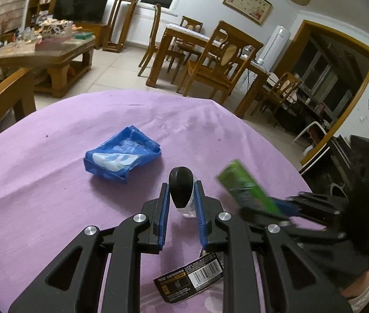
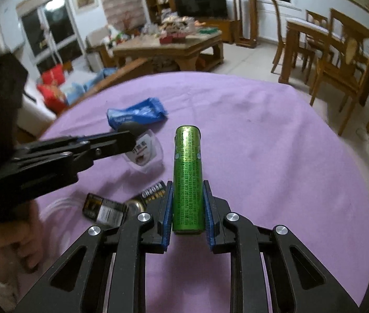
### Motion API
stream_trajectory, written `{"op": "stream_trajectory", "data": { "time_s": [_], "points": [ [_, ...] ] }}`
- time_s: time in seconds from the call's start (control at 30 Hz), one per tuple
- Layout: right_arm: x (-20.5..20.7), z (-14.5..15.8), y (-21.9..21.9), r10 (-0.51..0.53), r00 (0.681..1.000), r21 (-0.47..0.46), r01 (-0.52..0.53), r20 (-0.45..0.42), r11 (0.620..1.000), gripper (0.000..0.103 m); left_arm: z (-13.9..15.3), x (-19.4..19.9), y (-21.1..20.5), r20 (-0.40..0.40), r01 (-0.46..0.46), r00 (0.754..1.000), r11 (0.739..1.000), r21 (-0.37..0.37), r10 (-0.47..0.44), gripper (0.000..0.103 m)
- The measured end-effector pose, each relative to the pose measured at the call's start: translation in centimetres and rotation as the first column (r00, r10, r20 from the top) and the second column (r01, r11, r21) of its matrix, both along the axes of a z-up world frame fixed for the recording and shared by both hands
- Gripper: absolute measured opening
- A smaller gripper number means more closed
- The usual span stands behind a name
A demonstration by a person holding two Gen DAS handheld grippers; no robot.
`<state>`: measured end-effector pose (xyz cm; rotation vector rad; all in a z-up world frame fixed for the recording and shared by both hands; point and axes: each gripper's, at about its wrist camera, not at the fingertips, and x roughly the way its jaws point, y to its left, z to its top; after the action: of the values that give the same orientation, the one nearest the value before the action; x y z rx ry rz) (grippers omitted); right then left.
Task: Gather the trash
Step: 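Grasp the clear bottle with the left gripper while the right grasps the green battery, then release the clear bottle and green battery into the black bin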
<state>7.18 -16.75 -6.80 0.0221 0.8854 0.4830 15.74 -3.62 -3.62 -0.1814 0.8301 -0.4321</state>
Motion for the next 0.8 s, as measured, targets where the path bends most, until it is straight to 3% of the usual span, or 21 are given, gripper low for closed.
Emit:
{"op": "stream_trajectory", "data": {
  "time_s": [0.13,0.33,0.4,0.5,0.8],
  "points": [
    [-2.8,1.1,-4.1,-0.04,0.999,0.111,0.038,0.019,0.993,0.021,0.4,-0.7,-0.7,0.041,0.027,0.999,0.999,0.032,-0.028,0.016],
    [-7.4,3.1,-9.3,-0.106,0.992,0.206,0.09,0.068,0.974,0.021,0.8,-1.3,-0.9,0.051,0.045,0.998,0.999,-0.013,-0.045,0.014],
    [-8.9,3.6,-11.0,-0.123,0.989,0.215,0.103,0.082,0.971,0.021,1.0,-1.4,-0.9,0.032,0.047,0.998,0.997,-0.059,-0.045,0.014],
    [-11.1,4.1,-14.1,-0.151,0.985,0.231,0.128,0.088,0.965,0.021,1.7,-2.3,-2.0,0.052,0.054,0.997,0.998,-0.034,-0.052,0.014],
    [-17.6,4.1,-24.6,-0.307,0.947,0.267,0.273,0.095,0.924,0.021,3.8,-5.1,-6.5,0.082,0.126,0.989,0.99,-0.064,-0.121,0.013]
  ]
}}
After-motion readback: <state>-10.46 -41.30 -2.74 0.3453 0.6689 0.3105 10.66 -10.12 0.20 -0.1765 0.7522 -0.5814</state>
